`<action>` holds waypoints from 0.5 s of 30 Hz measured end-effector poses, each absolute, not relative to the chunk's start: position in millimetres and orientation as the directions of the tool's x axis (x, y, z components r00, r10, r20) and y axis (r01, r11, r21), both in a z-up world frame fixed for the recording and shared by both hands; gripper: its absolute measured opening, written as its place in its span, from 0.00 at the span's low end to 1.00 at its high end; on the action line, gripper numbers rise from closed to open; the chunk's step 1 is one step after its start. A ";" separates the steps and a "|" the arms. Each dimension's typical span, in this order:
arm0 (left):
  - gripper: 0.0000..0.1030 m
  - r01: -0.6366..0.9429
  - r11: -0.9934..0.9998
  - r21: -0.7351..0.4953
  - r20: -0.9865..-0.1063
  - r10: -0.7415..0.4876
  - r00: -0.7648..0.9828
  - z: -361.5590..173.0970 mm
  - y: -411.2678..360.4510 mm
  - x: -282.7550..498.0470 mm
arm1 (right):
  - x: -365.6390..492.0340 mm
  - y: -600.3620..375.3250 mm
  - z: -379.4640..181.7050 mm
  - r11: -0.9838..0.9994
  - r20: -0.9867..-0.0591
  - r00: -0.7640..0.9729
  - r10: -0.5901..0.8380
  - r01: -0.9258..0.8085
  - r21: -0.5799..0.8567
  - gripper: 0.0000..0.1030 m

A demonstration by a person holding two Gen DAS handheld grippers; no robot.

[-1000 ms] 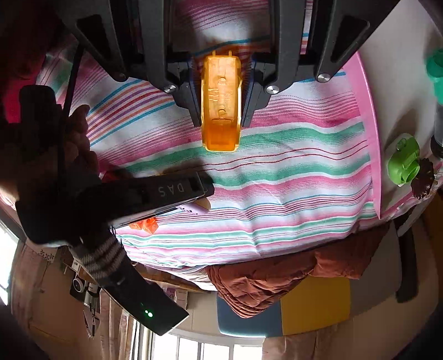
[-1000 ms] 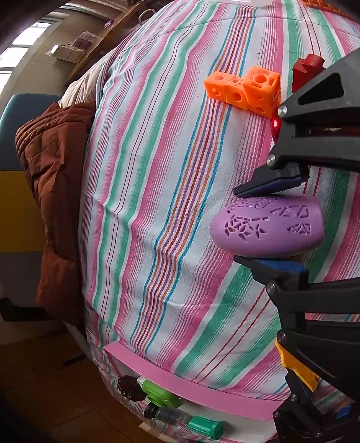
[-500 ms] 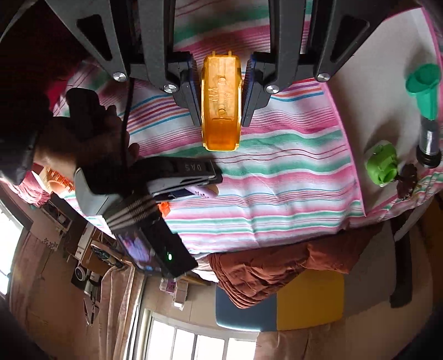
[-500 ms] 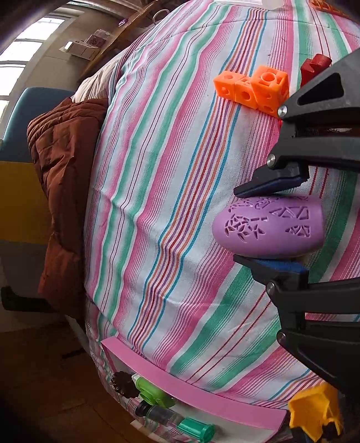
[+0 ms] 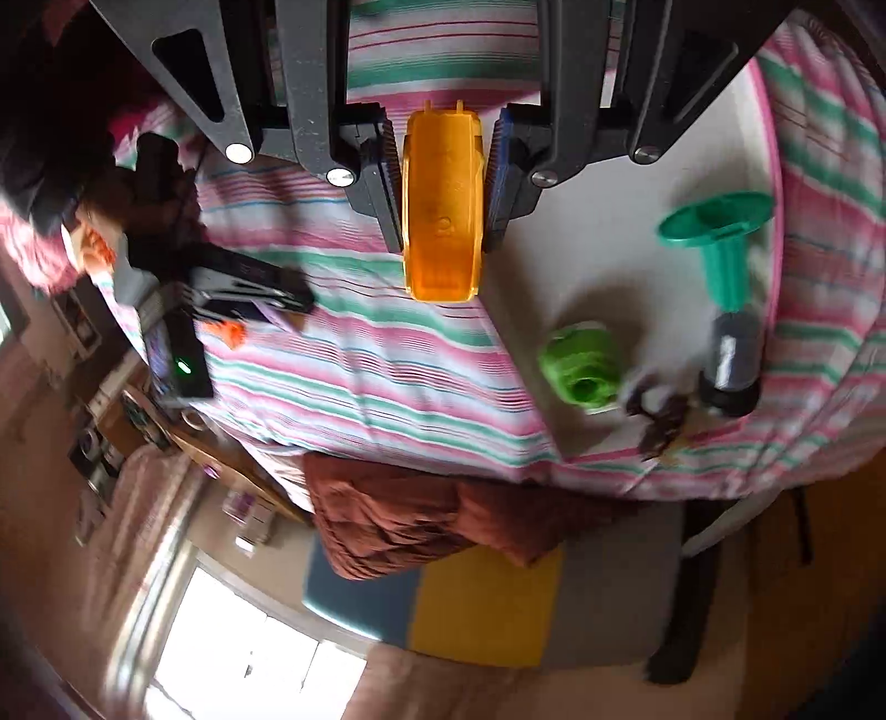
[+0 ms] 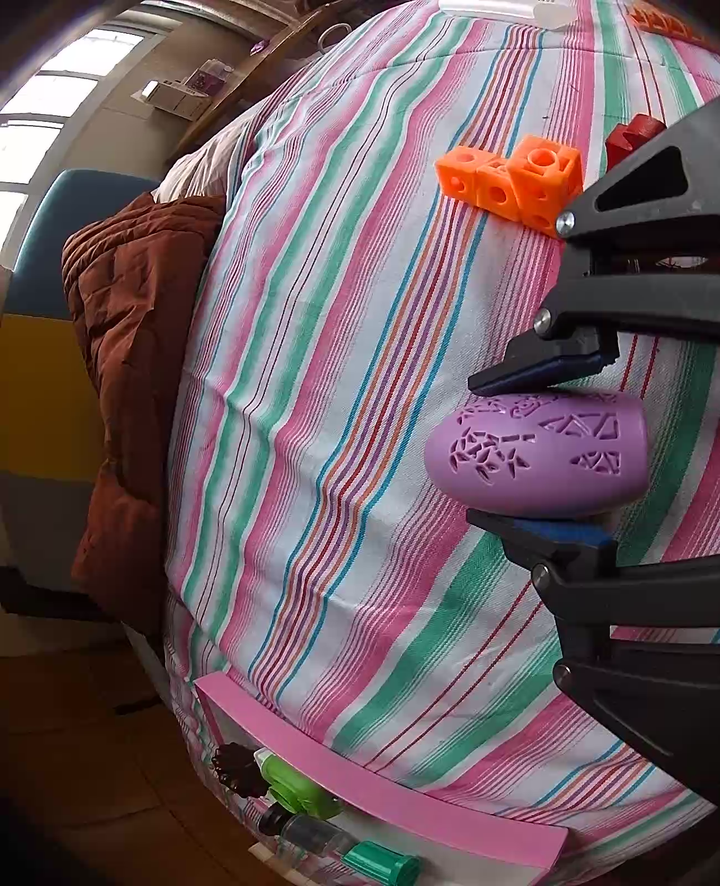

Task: Organize rigid objects
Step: 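Carry the yellow-orange part over the tray with the left tool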

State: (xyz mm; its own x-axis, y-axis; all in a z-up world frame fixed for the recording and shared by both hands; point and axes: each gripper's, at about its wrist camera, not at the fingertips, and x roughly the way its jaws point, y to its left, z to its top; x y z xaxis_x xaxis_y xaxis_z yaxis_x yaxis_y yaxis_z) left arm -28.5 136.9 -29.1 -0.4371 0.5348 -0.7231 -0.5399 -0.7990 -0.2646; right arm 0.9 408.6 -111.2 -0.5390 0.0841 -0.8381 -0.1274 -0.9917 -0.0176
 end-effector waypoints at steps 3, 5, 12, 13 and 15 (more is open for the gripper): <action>0.26 -0.482 -0.833 -0.271 -0.728 0.505 -0.463 -27.9 117.4 -53.3 | 0.5 407.5 -111.2 -0.992 -0.839 -0.537 0.088 -0.126 -0.024 0.38; 0.26 -0.447 -0.853 -0.271 -0.738 0.482 -0.472 -28.2 107.1 -72.4 | 0.5 406.9 -111.1 -0.992 -0.839 -0.536 0.092 -0.125 -0.028 0.38; 0.26 -0.363 -0.885 -0.291 -0.793 0.436 -0.426 -41.3 88.0 -137.3 | -0.4 405.7 -110.7 -0.992 -0.840 -0.533 0.097 -0.121 -0.038 0.38; 0.26 -0.354 -0.890 -0.289 -0.799 0.428 -0.423 -42.4 87.9 -144.7 | 0.1 405.4 -110.5 -0.992 -0.840 -0.533 0.098 -0.120 -0.039 0.38; 0.26 -0.346 -0.894 -0.285 -0.815 0.416 -0.403 -46.3 91.4 -159.0 | -0.6 405.7 -110.4 -0.993 -0.840 -0.534 0.095 -0.114 -0.040 0.38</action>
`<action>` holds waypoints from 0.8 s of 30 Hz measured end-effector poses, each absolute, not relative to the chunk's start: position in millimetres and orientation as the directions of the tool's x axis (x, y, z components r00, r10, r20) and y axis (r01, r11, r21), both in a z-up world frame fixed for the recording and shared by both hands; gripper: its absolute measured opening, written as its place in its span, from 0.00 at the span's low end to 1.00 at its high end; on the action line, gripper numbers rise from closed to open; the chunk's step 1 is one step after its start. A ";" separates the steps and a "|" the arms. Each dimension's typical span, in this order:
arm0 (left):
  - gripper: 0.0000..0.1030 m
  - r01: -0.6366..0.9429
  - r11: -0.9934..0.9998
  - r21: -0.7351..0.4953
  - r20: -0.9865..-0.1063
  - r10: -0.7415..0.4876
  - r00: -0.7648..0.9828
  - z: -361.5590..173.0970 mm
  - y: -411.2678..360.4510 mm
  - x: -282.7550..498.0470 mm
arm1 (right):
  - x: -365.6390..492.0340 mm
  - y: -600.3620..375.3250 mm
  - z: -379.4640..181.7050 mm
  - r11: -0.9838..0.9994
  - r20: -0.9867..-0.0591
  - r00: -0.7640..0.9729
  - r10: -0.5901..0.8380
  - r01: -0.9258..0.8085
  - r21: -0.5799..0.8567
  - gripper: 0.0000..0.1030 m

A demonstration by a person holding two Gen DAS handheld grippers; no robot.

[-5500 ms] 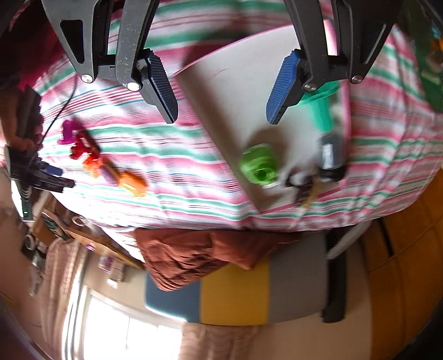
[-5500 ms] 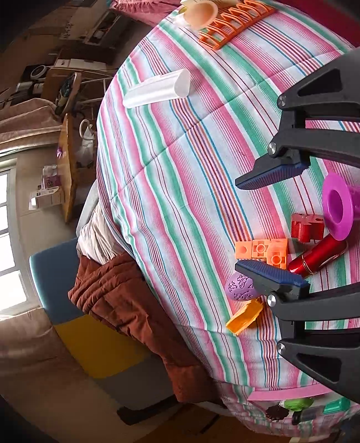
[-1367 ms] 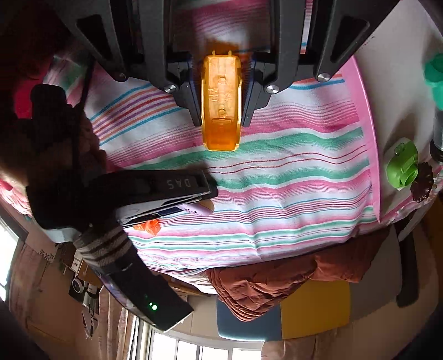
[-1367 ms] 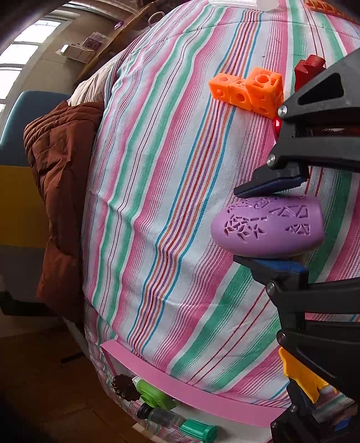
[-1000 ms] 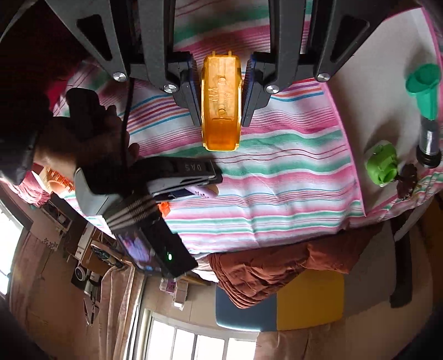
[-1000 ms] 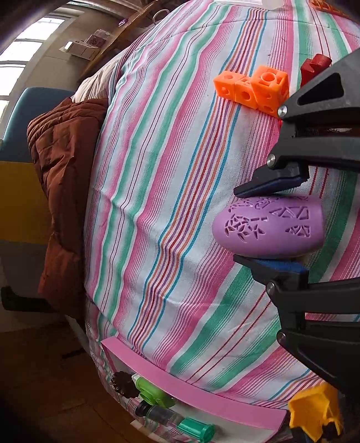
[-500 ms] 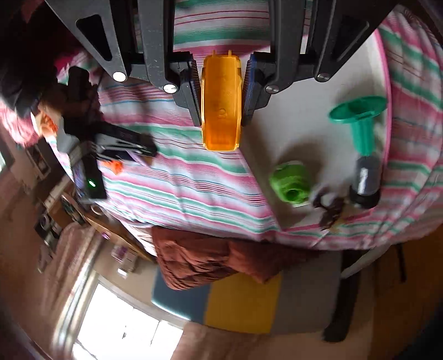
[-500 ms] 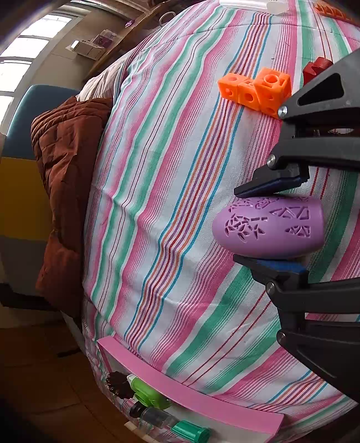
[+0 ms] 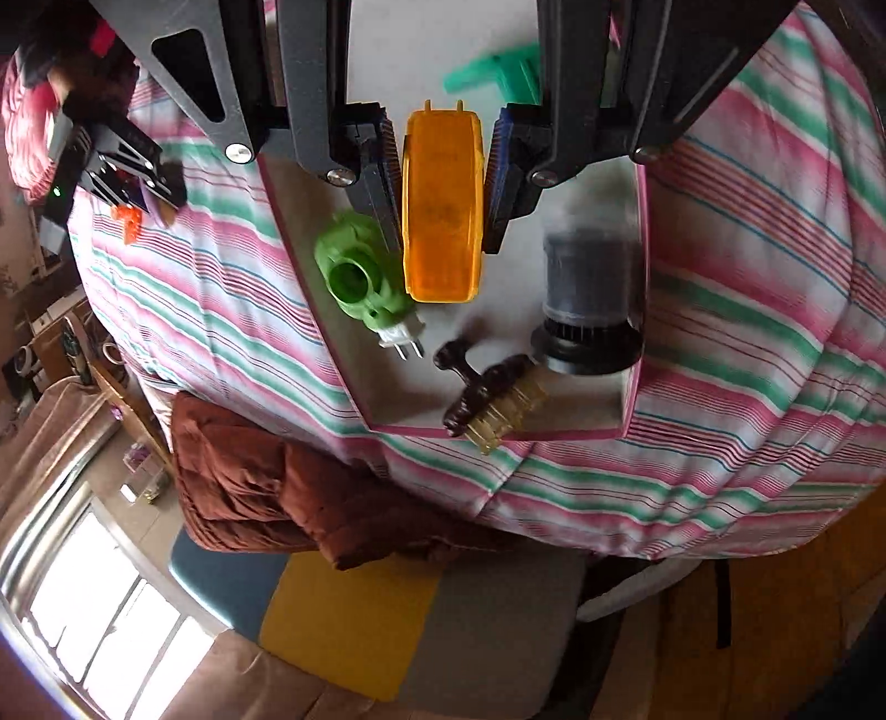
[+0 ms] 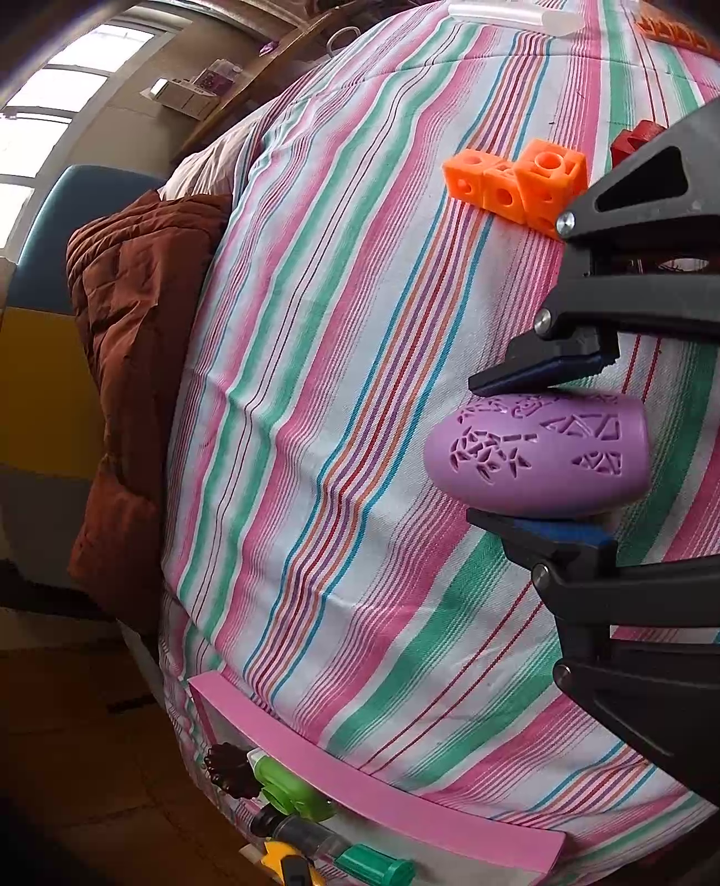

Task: Organize rigid objects
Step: 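Carry the yellow-orange part over the tray with the left tool, then lower the yellow-orange part into the tray and open the left tool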

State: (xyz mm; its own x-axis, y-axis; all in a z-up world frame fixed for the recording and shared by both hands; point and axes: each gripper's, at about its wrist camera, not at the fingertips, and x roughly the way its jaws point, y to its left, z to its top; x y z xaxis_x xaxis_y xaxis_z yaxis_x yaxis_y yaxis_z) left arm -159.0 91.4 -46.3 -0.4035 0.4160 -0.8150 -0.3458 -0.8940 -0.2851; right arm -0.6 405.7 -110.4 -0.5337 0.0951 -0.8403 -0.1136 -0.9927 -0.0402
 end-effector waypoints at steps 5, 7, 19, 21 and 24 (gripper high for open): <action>0.26 -0.346 -0.903 -0.254 -0.834 0.385 -0.394 -51.8 102.4 -183.1 | -0.7 404.9 -110.2 -0.993 -0.841 -0.532 0.098 -0.111 -0.046 0.38; 0.26 -0.354 -0.905 -0.234 -0.842 0.371 -0.392 -54.2 108.8 -191.2 | -0.5 405.0 -110.1 -0.993 -0.841 -0.532 0.098 -0.110 -0.046 0.38; 0.28 -0.334 -0.932 -0.143 -0.865 0.281 -0.415 -65.5 112.0 -209.9 | -0.4 405.3 -109.7 -0.993 -0.841 -0.531 0.100 -0.110 -0.049 0.38; 0.31 -0.338 -0.931 -0.136 -0.859 0.281 -0.428 -61.5 108.9 -204.2 | -0.3 405.2 -109.8 -0.993 -0.841 -0.531 0.100 -0.110 -0.049 0.38; 0.44 -0.335 -0.935 -0.120 -0.836 0.277 -0.474 -48.9 102.8 -188.9 | 0.2 404.8 -109.5 -0.992 -0.840 -0.532 0.103 -0.111 -0.052 0.38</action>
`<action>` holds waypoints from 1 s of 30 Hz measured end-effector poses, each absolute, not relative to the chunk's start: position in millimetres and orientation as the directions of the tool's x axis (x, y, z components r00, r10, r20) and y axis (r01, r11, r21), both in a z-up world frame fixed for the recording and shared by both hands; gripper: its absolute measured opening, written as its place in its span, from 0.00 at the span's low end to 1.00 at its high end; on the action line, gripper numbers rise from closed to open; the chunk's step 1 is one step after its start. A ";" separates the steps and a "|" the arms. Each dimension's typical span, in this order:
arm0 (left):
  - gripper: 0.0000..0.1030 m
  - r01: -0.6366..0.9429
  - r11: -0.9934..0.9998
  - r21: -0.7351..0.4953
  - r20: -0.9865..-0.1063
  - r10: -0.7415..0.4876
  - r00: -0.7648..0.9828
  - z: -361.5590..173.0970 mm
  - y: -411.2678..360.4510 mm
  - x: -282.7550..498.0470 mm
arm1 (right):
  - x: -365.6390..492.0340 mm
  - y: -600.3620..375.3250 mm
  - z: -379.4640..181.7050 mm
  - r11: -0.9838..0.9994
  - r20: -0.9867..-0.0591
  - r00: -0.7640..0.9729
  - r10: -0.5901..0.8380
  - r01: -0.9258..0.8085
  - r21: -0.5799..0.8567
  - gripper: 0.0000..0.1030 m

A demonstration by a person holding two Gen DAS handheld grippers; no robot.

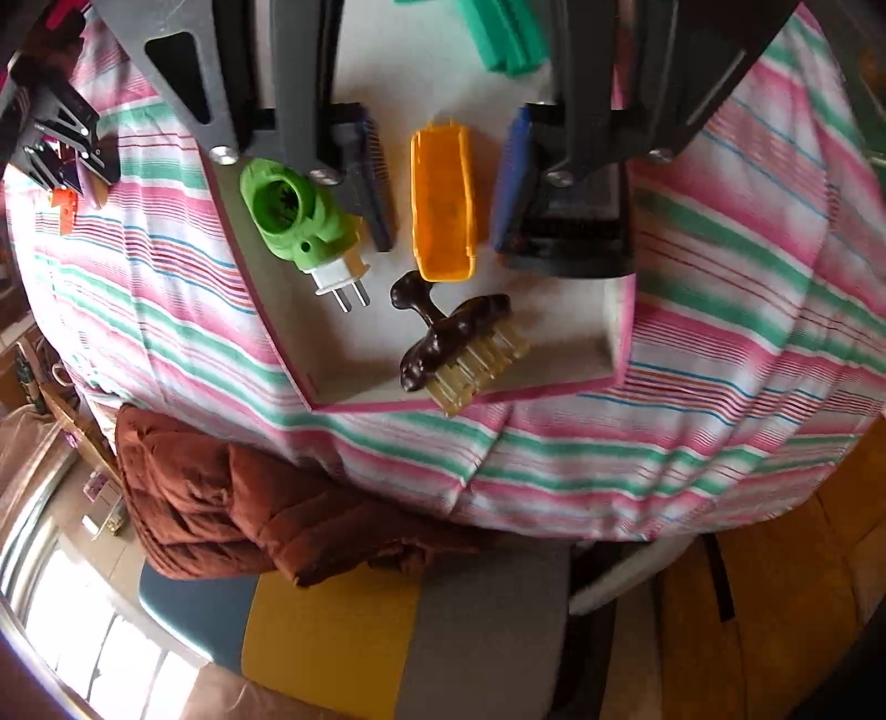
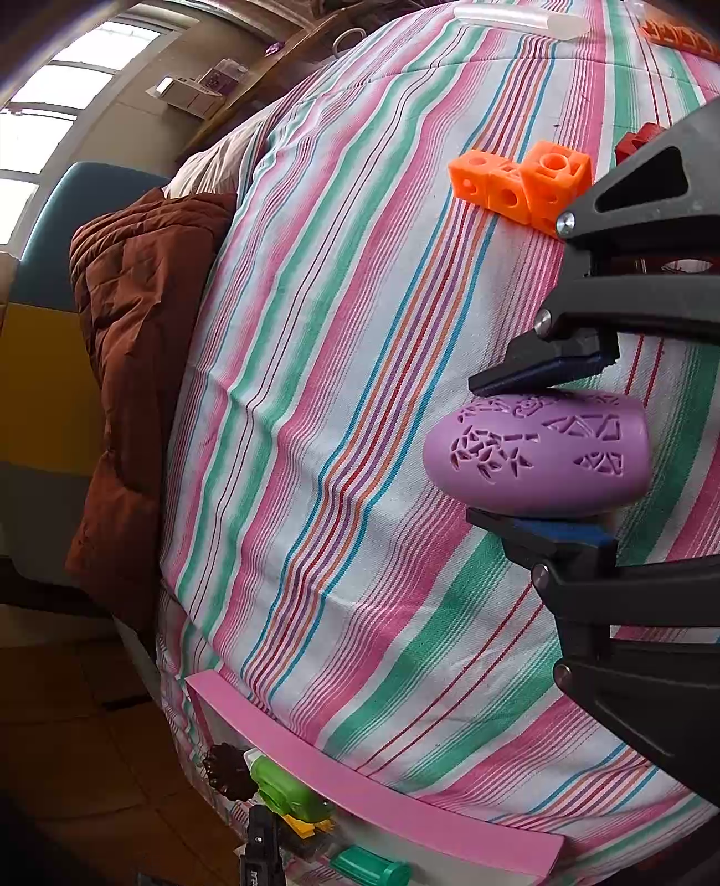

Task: Organize rigid objects
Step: 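Lower the yellow-orange part into the tray and open the left tool, then carry the purple egg-shaped part toward the tray with the right tool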

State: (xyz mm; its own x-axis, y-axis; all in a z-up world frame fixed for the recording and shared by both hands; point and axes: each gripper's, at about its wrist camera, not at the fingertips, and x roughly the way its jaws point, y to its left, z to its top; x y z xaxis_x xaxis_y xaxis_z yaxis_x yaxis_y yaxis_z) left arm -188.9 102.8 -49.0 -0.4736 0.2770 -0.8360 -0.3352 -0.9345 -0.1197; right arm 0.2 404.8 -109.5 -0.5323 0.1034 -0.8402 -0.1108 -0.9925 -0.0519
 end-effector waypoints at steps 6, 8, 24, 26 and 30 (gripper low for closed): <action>0.45 -0.362 -0.925 -0.117 -0.774 0.313 -0.550 -24.8 90.1 -150.2 | 0.3 405.7 -109.7 -0.992 -0.838 -0.535 0.104 -0.111 -0.053 0.38; 0.45 -0.372 -0.920 -0.124 -0.763 0.328 -0.557 -20.9 87.4 -134.9 | 0.1 405.9 -110.0 -0.992 -0.837 -0.537 0.105 -0.111 -0.054 0.38; 0.45 -0.397 -0.912 -0.101 -0.729 0.340 -0.594 -11.9 71.4 -45.0 | -0.1 403.1 -112.0 -0.992 -0.826 -0.552 0.117 -0.108 -0.068 0.38; 0.45 -0.393 -0.914 -0.103 -0.732 0.337 -0.592 -13.6 70.3 -42.0 | 0.2 402.5 -112.1 -0.992 -0.824 -0.555 0.117 -0.106 -0.069 0.38; 0.45 -0.382 -0.918 -0.105 -0.735 0.330 -0.592 -16.0 63.7 -38.2 | -0.1 401.9 -112.5 -0.992 -0.822 -0.556 0.119 -0.106 -0.072 0.38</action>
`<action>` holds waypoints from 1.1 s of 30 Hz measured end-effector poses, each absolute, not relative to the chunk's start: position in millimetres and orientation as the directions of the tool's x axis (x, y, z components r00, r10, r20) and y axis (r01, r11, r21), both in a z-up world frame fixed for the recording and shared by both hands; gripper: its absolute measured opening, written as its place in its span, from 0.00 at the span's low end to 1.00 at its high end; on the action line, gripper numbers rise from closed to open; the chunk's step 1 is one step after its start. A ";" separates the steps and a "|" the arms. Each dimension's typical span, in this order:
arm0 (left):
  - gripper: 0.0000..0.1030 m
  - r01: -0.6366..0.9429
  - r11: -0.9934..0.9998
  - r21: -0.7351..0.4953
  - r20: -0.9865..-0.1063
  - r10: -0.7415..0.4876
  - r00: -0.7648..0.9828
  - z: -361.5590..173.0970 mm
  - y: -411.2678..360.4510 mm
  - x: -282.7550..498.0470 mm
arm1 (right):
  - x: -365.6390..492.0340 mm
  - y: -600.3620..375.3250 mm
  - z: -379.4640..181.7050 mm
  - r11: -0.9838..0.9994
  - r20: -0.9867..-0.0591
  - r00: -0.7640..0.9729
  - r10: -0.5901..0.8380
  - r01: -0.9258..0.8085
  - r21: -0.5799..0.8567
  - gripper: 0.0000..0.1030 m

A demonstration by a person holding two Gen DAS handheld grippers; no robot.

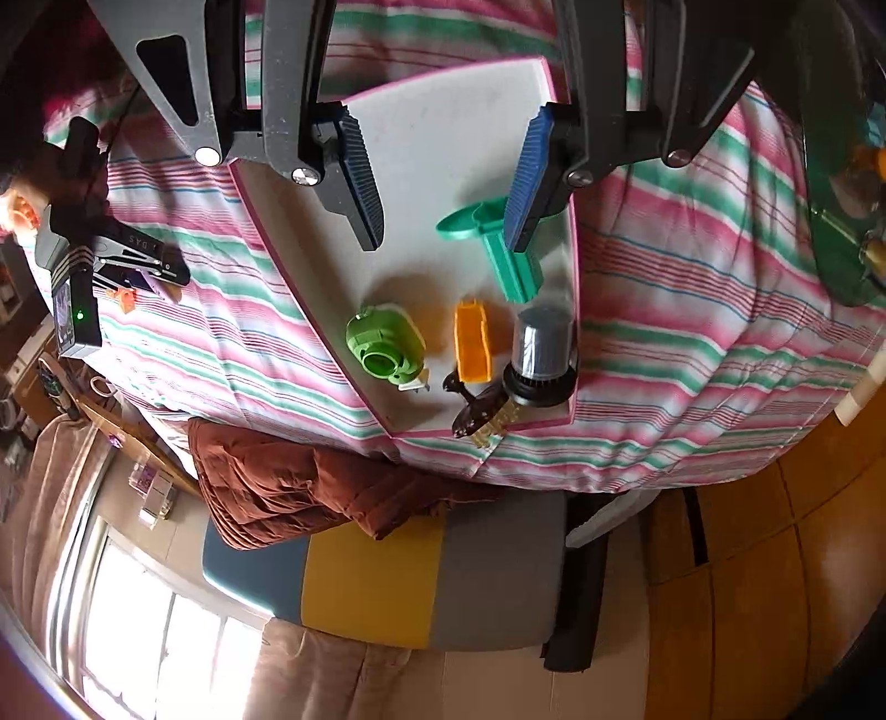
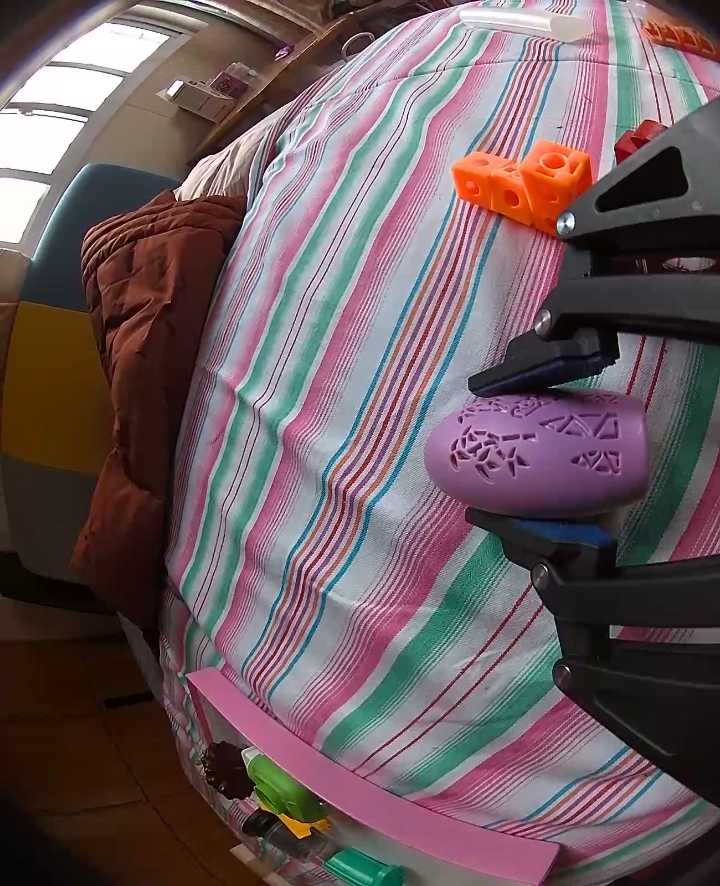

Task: Organize rigid objects
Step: 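Carry the purple egg-shaped part toward the tray with the right tool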

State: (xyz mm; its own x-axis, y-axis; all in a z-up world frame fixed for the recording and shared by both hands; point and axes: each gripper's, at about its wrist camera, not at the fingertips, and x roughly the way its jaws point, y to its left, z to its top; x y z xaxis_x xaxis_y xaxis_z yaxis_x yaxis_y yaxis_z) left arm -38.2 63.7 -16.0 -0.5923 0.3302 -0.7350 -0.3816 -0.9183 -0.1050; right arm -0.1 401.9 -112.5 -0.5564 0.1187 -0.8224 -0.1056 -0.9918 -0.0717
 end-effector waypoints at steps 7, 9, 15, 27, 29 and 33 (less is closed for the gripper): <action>0.45 -0.357 -0.927 -0.114 -0.743 0.317 -0.589 -22.7 46.6 -31.6 | -1.9 400.7 -112.2 -0.989 -0.835 -0.534 0.136 -0.128 -0.079 0.38; 0.45 -0.346 -0.930 -0.121 -0.745 0.316 -0.588 -25.0 41.1 -30.3 | -2.5 399.8 -111.6 -0.986 -0.840 -0.522 0.147 -0.147 -0.081 0.37; 0.45 -0.314 -0.939 -0.140 -0.752 0.307 -0.583 -33.3 26.7 -27.0 | -3.0 400.1 -108.7 -0.971 -0.863 -0.479 0.162 -0.233 -0.053 0.38; 0.45 -0.257 -0.954 -0.155 -0.775 0.279 -0.567 -49.5 1.1 -26.9 | 6.1 381.7 -101.0 -0.964 -0.870 -0.469 0.154 -0.266 -0.027 0.38; 0.45 -0.251 -0.956 -0.154 -0.777 0.274 -0.566 -51.1 -2.2 -26.5 | 7.3 372.4 -95.3 -0.972 -0.864 -0.487 0.127 -0.235 -0.010 0.38; 0.45 -0.236 -0.959 -0.155 -0.785 0.265 -0.561 -53.6 -6.6 -26.8 | 7.1 339.5 -70.6 -0.992 -0.830 -0.556 0.048 -0.126 0.027 0.38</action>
